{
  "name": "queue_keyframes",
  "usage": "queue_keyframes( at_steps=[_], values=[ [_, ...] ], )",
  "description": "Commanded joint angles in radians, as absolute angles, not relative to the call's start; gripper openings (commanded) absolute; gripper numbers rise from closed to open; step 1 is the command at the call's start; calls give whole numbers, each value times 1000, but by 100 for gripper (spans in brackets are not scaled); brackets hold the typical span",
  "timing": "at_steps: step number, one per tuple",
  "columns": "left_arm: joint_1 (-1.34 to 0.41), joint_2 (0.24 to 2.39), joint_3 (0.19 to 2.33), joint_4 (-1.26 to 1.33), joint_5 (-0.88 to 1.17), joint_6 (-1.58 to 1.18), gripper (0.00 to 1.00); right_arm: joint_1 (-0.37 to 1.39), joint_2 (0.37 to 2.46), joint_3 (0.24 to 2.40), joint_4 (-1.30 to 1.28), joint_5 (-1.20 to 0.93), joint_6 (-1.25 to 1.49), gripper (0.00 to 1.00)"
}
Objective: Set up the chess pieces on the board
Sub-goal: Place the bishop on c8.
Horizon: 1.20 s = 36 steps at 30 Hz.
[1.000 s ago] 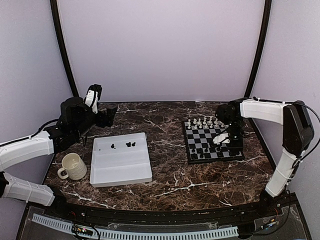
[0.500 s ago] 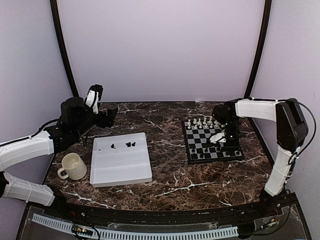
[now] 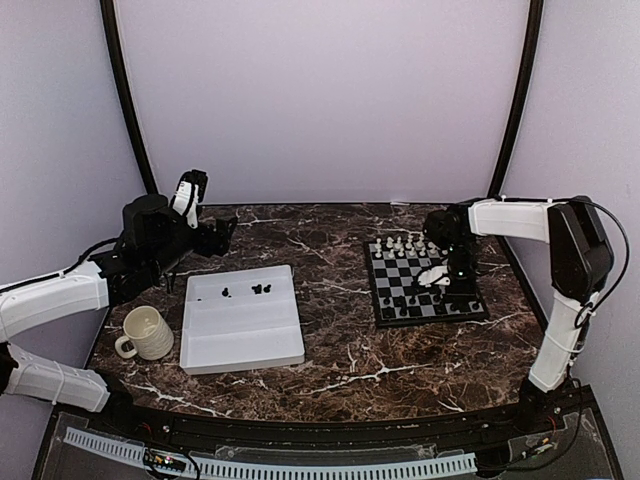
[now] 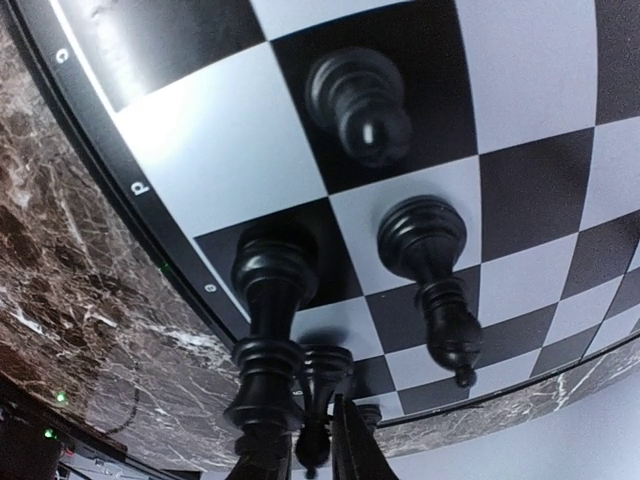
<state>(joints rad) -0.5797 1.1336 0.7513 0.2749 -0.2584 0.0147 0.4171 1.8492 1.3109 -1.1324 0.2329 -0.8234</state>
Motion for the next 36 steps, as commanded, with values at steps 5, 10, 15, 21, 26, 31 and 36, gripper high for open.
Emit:
queue_keyframes(
  at_steps=[5,10,15,21,26,31,36],
  values=[
    [-572,1136,759,281,-237,5,91,419,1859,1330,-1118,230,-811,22],
    [-572,1137,761,278,-233,5,91,419,1858,1331,-1120,227,-808,22],
    [-571,1137,761,277,-229,4,91,419,1866,1340,-1130,211,-806,11],
    [-572,1137,761,276,-224,4,91,420,1875,1351,-1131,203,-804,8],
    [-571,1142,764,271,-220,5,91,419,1878,1354,-1132,200,-801,8],
    [-572,1145,765,269,-218,5,91,419,1871,1351,-1134,193,-801,16],
    [-572,1154,778,243,-223,-30,90,419,1837,1391,-1176,142,-796,26]
  ],
)
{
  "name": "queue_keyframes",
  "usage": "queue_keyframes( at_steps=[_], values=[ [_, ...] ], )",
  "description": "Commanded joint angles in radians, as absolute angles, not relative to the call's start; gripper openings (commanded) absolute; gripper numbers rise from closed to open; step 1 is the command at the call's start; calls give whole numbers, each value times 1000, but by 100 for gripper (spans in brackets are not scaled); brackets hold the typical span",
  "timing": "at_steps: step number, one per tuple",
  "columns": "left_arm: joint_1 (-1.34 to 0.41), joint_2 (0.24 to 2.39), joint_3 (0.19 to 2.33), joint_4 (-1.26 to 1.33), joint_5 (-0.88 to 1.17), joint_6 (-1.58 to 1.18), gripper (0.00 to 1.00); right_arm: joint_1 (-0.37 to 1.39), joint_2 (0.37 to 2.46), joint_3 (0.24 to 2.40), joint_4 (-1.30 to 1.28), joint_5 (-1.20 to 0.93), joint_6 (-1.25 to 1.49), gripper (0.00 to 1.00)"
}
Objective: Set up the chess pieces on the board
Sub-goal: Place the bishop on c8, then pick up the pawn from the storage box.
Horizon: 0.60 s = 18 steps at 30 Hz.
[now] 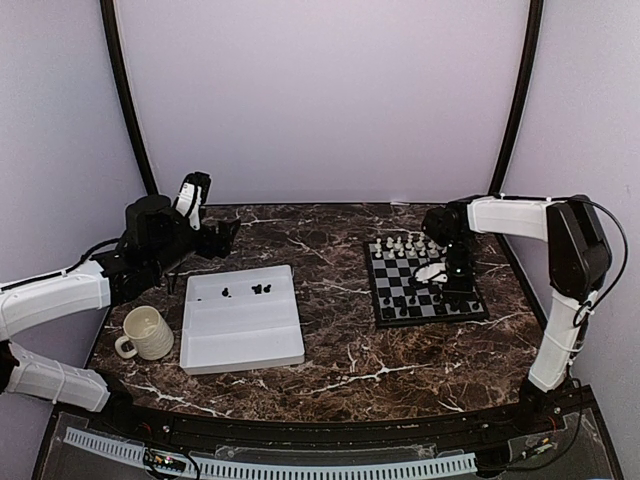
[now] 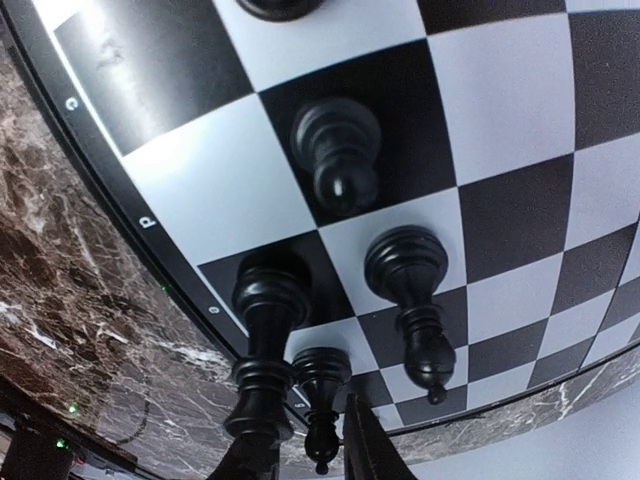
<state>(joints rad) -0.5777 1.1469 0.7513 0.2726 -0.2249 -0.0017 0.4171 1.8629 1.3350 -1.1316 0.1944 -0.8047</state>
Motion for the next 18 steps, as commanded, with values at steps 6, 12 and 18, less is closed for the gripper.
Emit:
queue_keyframes(
  at_steps=[6,12,18],
  values=[
    [-572,1260,929,-10,-288,-85,83,408,1735,1500,-1268,45,-779,30],
    [-550,1425,1104,-420,-281,-121,68,315,1616,1557,-1202,-72,-760,30],
    [-496,1579,1198,-612,-195,-193,58,231,1504,1426,-930,-203,-678,33]
  ],
)
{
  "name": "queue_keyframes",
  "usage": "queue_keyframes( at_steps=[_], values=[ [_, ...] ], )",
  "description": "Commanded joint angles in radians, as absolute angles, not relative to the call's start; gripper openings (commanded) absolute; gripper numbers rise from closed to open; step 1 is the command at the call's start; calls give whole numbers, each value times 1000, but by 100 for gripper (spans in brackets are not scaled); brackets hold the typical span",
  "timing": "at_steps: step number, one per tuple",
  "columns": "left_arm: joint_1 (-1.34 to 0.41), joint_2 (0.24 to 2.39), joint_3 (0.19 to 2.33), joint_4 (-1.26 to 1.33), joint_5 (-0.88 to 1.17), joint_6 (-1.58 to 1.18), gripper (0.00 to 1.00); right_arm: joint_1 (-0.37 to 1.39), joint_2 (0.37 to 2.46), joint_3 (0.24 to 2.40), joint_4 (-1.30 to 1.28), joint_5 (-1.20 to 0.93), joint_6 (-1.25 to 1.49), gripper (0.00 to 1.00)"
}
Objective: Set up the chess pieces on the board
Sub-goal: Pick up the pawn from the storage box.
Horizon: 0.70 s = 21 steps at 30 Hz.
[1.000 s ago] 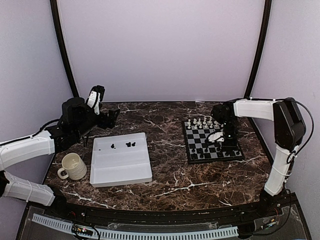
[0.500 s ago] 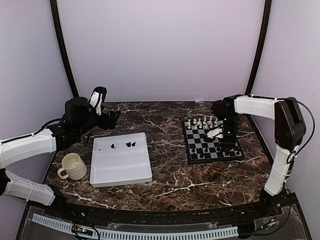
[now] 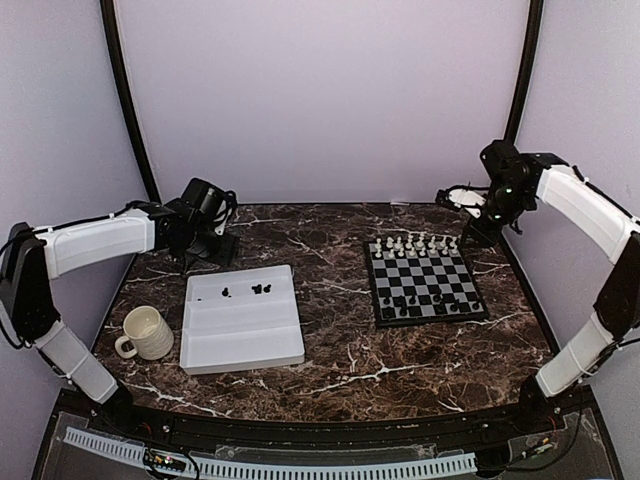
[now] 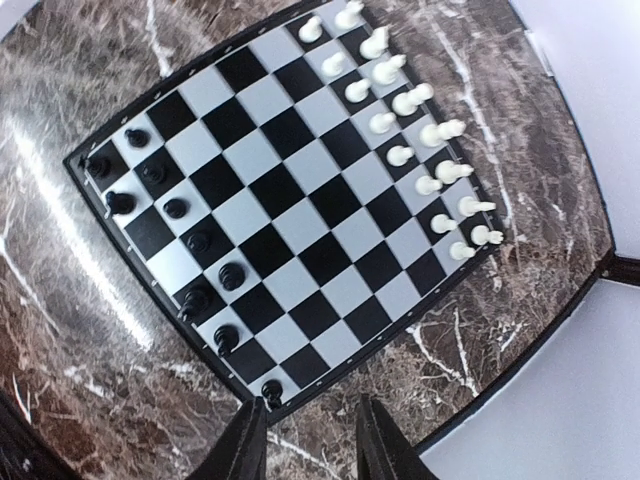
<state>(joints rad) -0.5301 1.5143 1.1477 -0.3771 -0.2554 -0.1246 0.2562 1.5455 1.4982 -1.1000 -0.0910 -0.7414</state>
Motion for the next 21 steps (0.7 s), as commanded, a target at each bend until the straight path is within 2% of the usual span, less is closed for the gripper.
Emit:
queue_keyframes(
  at_steps=[1,8,15,21],
  values=[
    [-477,1595,1205,-624,-177,-206,57,230,1504,1414,-914,-213,-668,33],
    [-428,1754,1288,-680,-59,-380,55,230,1541,1400,-914,-314,-625,34],
    [-428,1925,1420,-799,-71,-408,48,230,1567,1401,-921,-335,-632,34],
    [-428,1939,1447,-850,-88,-425,44,230,1586,1391,-921,-335,-647,34]
  ],
)
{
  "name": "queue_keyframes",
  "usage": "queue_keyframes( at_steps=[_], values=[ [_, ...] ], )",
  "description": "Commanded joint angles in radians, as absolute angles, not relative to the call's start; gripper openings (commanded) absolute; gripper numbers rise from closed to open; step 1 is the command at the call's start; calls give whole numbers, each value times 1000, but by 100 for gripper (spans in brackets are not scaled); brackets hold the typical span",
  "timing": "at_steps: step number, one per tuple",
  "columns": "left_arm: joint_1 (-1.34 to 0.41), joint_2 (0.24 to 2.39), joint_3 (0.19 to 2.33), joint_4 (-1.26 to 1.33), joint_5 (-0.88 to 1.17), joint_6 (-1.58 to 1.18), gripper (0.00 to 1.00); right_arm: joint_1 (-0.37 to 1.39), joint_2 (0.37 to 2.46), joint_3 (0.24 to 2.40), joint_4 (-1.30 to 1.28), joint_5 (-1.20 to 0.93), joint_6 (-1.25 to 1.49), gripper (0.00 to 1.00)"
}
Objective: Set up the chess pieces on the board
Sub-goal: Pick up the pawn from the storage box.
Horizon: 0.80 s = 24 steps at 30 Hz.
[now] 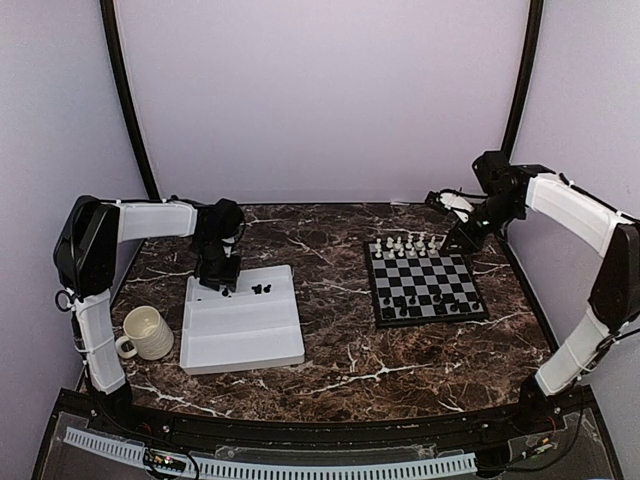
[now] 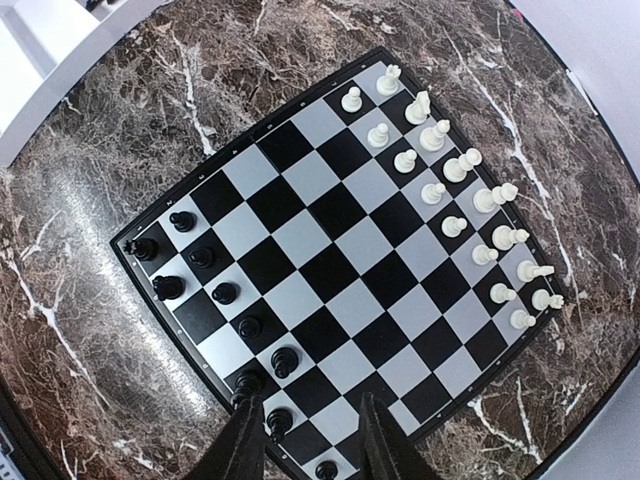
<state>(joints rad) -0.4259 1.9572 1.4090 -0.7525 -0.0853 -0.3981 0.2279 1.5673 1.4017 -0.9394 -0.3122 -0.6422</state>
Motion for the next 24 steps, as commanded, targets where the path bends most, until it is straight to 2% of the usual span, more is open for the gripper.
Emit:
queue_keyframes(
  at_steps=[1,24],
  values=[
    [-428,1940,1447,-855,-89,-427,43,230,1591,1391,-920,-338,-647,34],
    [-415,2021,1436,-802,-64,-387,27,230,1629,1408,-926,-330,-647,33]
  ],
)
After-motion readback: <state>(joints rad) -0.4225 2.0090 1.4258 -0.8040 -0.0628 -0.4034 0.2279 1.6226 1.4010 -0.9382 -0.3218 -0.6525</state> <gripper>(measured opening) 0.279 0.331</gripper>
